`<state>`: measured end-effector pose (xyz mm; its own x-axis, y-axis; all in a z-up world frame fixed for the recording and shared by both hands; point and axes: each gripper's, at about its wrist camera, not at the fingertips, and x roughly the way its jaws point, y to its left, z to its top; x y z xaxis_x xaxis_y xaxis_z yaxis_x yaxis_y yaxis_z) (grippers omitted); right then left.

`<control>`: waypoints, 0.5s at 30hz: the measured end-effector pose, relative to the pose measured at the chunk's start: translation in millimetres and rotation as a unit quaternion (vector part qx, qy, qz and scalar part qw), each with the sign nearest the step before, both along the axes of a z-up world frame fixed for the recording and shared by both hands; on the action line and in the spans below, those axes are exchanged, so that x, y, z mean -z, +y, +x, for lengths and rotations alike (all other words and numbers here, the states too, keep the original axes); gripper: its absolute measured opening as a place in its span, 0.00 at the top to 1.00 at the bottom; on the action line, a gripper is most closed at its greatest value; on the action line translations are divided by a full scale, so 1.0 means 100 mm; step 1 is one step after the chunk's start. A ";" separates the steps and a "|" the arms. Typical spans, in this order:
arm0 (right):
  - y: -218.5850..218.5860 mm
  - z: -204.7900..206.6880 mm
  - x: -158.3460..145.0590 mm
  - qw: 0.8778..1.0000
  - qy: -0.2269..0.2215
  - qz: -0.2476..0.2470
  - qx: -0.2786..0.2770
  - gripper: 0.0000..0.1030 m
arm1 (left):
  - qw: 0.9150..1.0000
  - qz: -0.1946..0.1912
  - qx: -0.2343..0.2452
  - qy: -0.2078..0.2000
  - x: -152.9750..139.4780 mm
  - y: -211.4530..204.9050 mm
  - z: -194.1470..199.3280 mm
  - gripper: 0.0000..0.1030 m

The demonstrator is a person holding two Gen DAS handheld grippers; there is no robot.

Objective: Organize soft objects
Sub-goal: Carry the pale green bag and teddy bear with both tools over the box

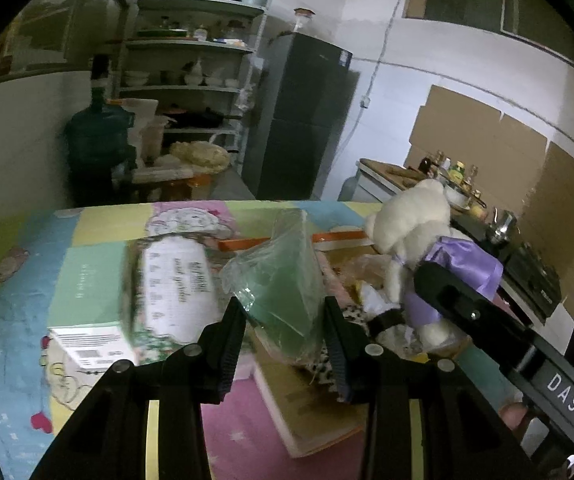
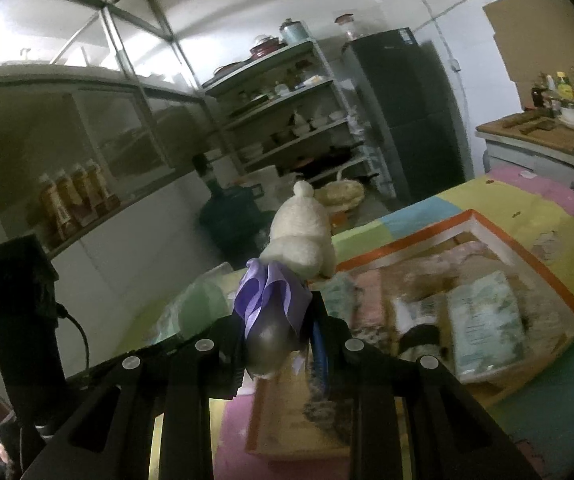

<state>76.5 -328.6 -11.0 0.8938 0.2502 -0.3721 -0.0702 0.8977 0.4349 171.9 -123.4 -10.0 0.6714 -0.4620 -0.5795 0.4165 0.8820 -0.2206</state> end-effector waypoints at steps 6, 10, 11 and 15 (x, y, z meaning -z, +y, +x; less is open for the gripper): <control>-0.22 0.04 0.06 1.000 0.008 0.006 0.018 0.73 | 1.000 0.012 0.018 0.007 0.06 -0.26 0.04 0.62; -0.36 0.07 0.13 0.999 0.016 0.013 0.026 0.73 | 0.999 0.020 0.028 0.012 0.10 -0.41 0.07 0.62; -0.40 0.08 0.15 0.999 0.019 0.016 0.028 0.73 | 0.999 0.022 0.030 0.013 0.11 -0.44 0.07 0.62; -0.53 0.10 0.21 0.999 0.025 0.021 0.031 0.73 | 0.999 0.031 0.039 0.020 0.17 -0.58 0.10 0.62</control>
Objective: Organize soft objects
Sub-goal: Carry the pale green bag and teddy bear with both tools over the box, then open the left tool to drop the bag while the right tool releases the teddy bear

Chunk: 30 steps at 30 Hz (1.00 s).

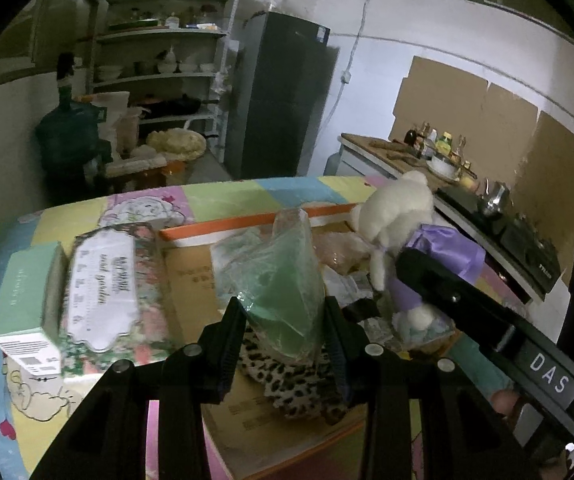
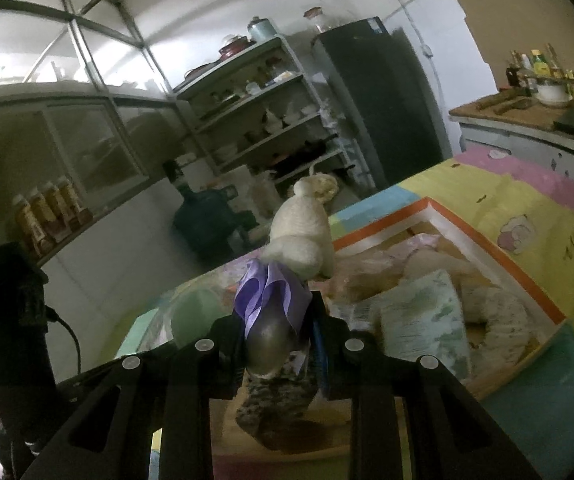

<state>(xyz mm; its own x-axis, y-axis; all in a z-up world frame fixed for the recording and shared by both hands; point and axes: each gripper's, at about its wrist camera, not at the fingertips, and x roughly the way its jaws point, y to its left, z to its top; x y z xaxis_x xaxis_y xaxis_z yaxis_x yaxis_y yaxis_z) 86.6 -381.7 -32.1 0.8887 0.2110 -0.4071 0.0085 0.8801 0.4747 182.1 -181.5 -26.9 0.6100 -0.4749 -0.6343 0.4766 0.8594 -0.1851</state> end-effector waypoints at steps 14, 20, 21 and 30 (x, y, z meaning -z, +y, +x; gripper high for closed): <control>-0.23 0.06 0.11 1.000 0.016 0.008 0.007 0.73 | 1.000 0.020 0.015 0.015 0.15 -0.29 0.05 0.62; -0.28 0.11 0.17 1.000 0.026 0.010 0.002 0.73 | 0.999 0.028 0.017 0.024 0.24 -0.34 0.08 0.62; -0.28 0.12 0.18 1.000 0.028 0.010 0.002 0.73 | 0.999 0.030 0.017 0.027 0.26 -0.35 0.09 0.62; -0.31 0.20 0.25 0.999 0.040 0.012 -0.002 0.73 | 0.998 0.035 0.022 0.044 0.38 -0.38 0.15 0.62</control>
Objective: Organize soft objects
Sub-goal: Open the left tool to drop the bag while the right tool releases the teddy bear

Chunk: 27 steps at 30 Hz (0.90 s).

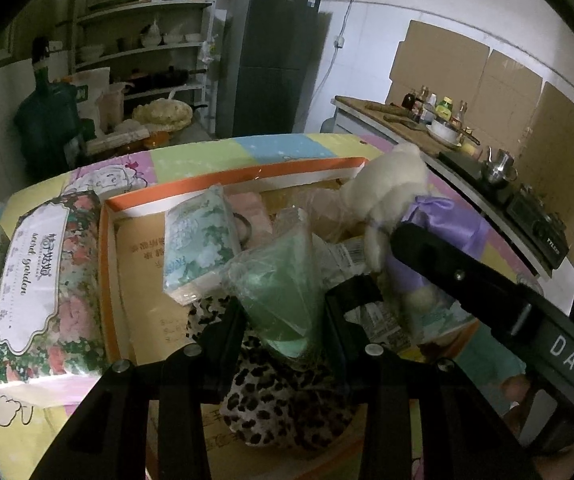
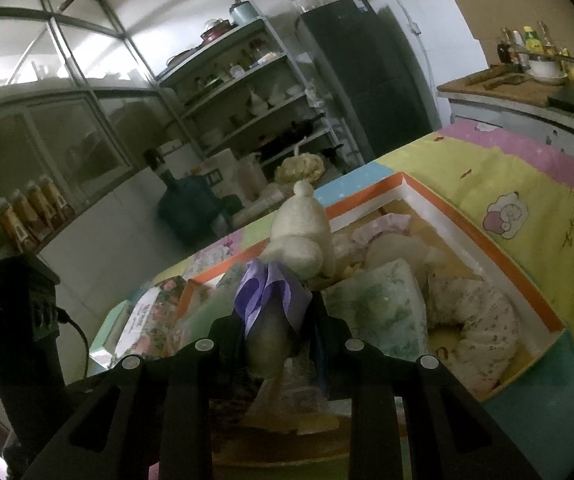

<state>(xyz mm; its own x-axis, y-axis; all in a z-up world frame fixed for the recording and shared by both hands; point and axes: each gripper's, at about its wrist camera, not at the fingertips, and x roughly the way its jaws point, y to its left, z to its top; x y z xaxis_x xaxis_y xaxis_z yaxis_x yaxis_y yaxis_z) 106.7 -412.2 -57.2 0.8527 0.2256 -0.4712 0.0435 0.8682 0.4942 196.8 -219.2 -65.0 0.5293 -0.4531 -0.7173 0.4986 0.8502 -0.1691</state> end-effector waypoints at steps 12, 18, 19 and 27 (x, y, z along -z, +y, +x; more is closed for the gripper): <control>-0.04 0.10 0.07 1.000 0.011 0.003 -0.002 0.73 | 1.000 0.001 0.005 0.014 0.06 -0.06 0.07 0.62; -0.05 0.13 0.09 1.000 0.014 0.002 -0.005 0.72 | 1.000 0.000 0.006 0.020 0.10 -0.07 0.10 0.62; -0.05 0.14 0.09 1.000 0.015 0.002 -0.006 0.72 | 1.000 0.000 0.006 0.021 0.11 -0.06 0.11 0.62; -0.04 0.15 0.09 1.000 0.015 0.004 -0.005 0.68 | 1.000 -0.006 0.006 0.028 0.14 -0.05 0.14 0.60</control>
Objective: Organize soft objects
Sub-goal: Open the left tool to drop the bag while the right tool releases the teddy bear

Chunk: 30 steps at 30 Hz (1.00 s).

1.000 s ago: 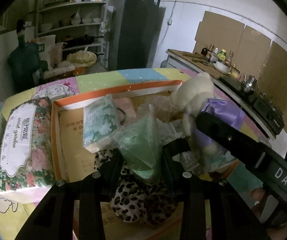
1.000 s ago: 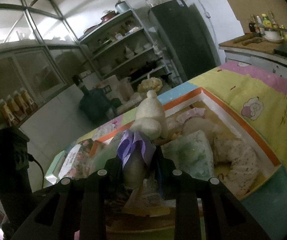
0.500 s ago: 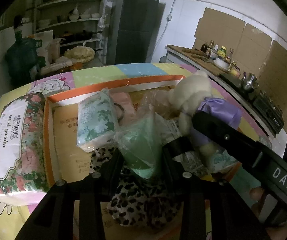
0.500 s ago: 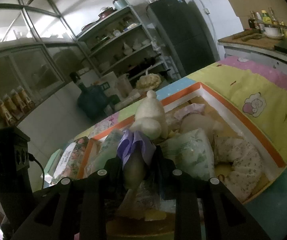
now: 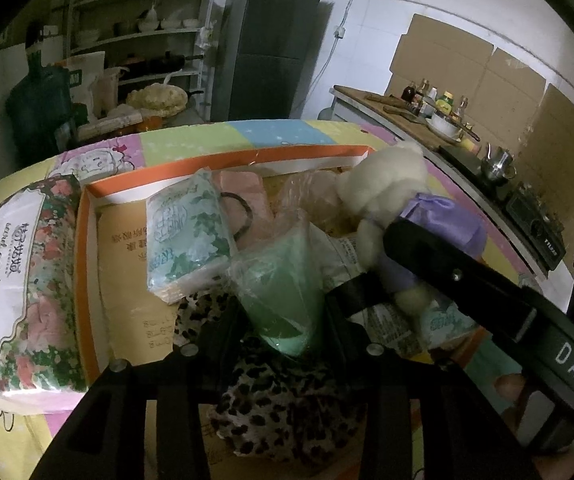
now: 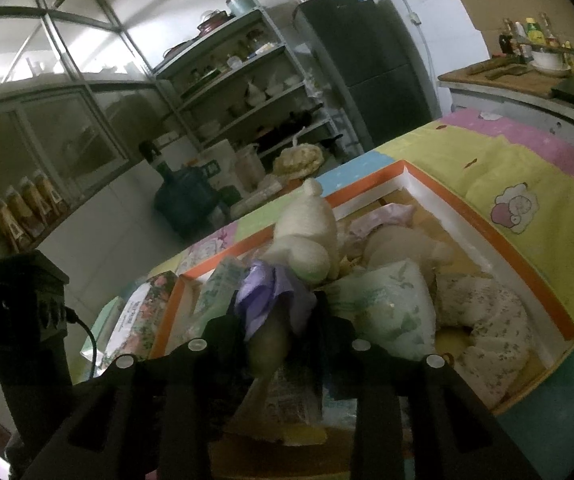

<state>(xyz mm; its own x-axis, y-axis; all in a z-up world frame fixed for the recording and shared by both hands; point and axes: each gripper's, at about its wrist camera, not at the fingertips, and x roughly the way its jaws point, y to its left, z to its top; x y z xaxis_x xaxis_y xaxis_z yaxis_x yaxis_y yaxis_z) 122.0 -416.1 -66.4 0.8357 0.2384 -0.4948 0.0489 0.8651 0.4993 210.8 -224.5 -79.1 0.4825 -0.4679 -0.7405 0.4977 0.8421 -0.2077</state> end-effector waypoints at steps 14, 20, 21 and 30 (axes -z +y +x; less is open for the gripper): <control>0.05 -0.04 -0.09 1.000 -0.013 -0.010 0.011 0.44 | 1.000 -0.008 0.005 0.003 -0.01 0.02 -0.05 0.54; 0.05 -0.10 -0.14 0.999 -0.018 -0.013 0.022 0.42 | 1.000 -0.011 0.005 -0.009 -0.08 0.05 -0.13 0.53; 0.05 -0.11 -0.15 0.999 -0.019 -0.014 0.025 0.41 | 1.000 -0.012 0.004 -0.011 -0.09 0.06 -0.14 0.53; 0.05 -0.25 -0.25 0.998 -0.033 -0.023 0.038 0.38 | 1.000 -0.019 -0.004 -0.025 -0.22 0.16 -0.25 0.52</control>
